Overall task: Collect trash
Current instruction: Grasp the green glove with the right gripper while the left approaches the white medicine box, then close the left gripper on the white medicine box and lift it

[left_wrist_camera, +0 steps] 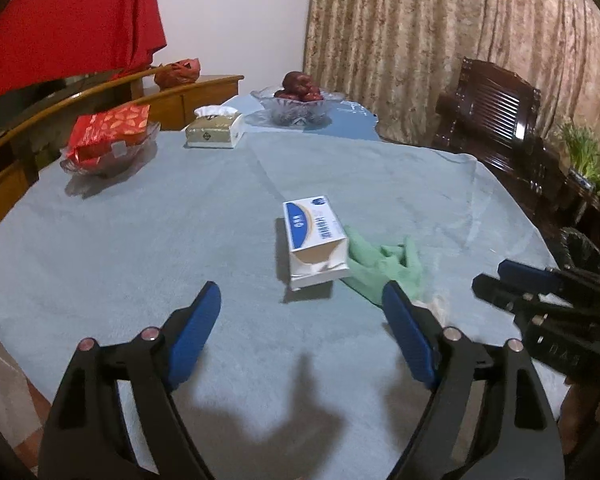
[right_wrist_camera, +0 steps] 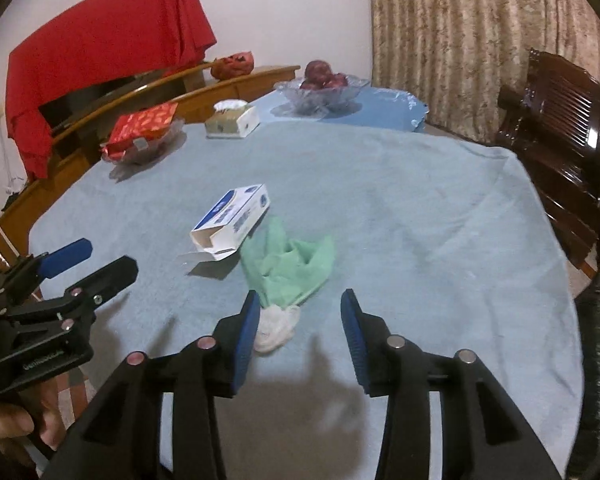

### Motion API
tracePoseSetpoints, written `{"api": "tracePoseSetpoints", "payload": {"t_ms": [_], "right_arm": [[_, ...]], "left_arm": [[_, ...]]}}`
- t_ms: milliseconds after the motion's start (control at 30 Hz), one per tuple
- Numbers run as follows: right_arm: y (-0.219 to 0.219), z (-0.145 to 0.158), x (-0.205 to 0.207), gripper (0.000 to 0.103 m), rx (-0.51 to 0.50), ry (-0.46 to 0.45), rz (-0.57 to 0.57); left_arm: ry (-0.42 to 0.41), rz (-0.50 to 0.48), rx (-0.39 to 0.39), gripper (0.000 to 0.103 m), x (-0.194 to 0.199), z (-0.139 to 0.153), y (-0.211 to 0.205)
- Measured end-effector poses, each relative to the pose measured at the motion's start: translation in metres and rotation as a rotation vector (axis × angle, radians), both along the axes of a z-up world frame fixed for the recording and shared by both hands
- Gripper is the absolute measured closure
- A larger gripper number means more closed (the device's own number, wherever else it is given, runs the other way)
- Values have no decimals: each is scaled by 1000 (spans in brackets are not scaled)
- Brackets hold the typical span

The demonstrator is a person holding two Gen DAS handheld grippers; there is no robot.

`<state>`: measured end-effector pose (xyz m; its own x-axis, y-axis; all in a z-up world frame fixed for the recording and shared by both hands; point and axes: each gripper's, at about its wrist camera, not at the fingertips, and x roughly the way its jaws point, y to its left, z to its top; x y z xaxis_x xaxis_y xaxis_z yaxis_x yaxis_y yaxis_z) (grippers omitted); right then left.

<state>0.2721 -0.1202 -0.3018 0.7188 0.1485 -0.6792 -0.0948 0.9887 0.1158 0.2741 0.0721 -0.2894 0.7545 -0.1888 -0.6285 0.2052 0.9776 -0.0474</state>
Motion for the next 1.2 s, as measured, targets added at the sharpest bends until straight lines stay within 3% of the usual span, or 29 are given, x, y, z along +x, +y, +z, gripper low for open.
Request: {"api": "tracePoseSetpoints", "payload": {"t_ms": [167, 367, 567, 633, 700, 800, 1200], "right_arm": [[13, -16, 21, 60, -7, 22, 8], [21, -34, 38, 51, -19, 51, -3], [21, -54, 53, 51, -22, 107, -3], [20, -61, 56, 56, -17, 136, 8], [20, -63, 55, 69, -8, 137, 28], [22, -59, 54, 79, -9, 130, 55], [-25, -33, 44, 80, -4, 56, -36]], "left_arm": [[22, 0, -28, 35, 29, -21, 10], [53, -10, -64, 45, 54, -42, 17], [65, -16, -62, 45, 62, -52, 15], [69, -22, -57, 45, 63, -55, 13], [73, -23, -58, 45, 63, -56, 12], [76, -24, -55, 45, 63, -56, 10], [72, -27, -50, 47, 66, -51, -5]]}}
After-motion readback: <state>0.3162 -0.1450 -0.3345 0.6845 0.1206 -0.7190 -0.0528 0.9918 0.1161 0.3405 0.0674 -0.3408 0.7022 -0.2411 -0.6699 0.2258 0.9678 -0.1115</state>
